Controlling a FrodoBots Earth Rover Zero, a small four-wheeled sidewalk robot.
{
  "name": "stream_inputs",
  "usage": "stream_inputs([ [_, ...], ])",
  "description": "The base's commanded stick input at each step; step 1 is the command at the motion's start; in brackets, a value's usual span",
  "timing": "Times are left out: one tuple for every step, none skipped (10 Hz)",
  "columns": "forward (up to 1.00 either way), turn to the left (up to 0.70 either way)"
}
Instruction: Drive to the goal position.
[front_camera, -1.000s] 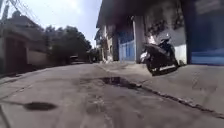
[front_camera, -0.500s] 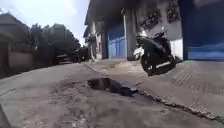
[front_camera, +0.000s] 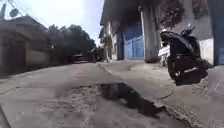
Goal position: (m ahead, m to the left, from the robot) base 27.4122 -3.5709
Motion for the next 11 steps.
stream_inputs([
  [1.0, 0.49],
  [1.0, 0.49],
  [1.0, 0.49],
  [1.0, 0.39],
  [1.0, 0.09],
  [1.0, 0.09],
  [1.0, -0.19],
  [1.0, -0.31],
  [1.0, -0.31],
  [1.0, -0.31],
  [1.0, -0.31],
])
